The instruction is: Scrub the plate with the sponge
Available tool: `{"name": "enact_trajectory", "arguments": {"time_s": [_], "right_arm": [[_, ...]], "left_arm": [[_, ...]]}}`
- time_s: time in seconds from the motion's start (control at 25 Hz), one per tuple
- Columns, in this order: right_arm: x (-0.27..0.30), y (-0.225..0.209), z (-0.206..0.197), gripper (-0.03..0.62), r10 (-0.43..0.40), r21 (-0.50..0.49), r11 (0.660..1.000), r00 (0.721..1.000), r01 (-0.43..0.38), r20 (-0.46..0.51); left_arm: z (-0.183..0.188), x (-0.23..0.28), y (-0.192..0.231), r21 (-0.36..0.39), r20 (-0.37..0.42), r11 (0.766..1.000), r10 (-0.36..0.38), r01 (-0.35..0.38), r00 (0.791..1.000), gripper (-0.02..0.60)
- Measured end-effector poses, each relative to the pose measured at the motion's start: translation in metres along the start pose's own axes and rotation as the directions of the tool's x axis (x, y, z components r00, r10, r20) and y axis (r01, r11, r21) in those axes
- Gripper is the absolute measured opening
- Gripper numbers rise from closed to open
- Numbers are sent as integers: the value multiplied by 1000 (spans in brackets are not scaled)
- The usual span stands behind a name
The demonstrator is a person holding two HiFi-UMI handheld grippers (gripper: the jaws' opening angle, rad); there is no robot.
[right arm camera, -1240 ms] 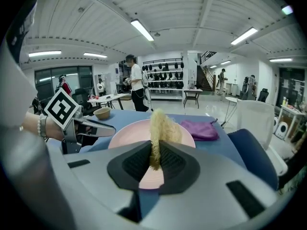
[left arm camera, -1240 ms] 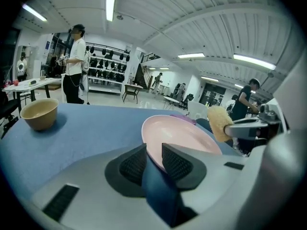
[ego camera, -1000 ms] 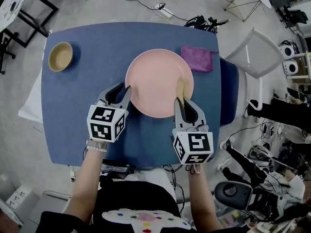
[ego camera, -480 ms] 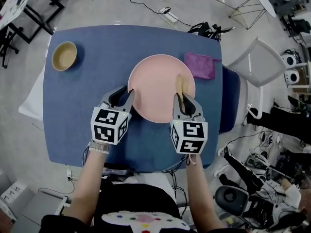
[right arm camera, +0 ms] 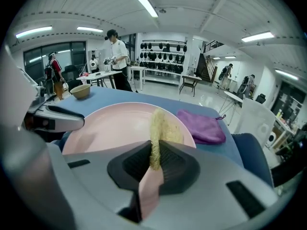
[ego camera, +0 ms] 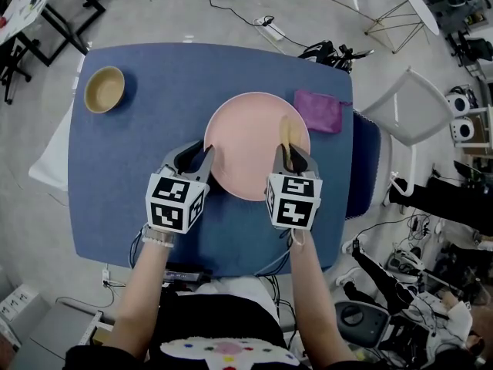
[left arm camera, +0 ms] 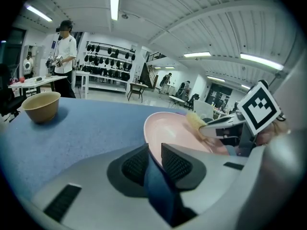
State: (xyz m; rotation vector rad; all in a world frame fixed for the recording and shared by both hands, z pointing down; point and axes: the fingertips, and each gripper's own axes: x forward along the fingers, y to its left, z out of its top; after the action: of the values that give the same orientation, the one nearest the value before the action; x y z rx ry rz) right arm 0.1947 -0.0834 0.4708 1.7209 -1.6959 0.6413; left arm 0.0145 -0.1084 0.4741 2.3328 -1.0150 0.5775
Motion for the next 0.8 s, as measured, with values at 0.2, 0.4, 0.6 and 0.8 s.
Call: {"name": "enact_trajectory", "arguments": {"time_s": [0.2,0.4,0.6,0.8], "right_arm": [[8,-3,-1,40,-18,-26,1000,997,16,-72],[13,-4,-2,40,-12,-29,1000,992,8,-125],[20,-6,2,40,-4,-13,1000,989,2,-148],[29,-8,6,40,-4,-15,1000,989,2,-146]], "left_arm": [[3,0,-1,-7,5,1000,0,0,1000,89],[5,1,-2,-11,7,1000,-6,6,1000,86],[6,3,-2,-17,10,1000,-4,4,1000,85],[5,4,-4,-18,17,1000,-5,5,1000,84]]}}
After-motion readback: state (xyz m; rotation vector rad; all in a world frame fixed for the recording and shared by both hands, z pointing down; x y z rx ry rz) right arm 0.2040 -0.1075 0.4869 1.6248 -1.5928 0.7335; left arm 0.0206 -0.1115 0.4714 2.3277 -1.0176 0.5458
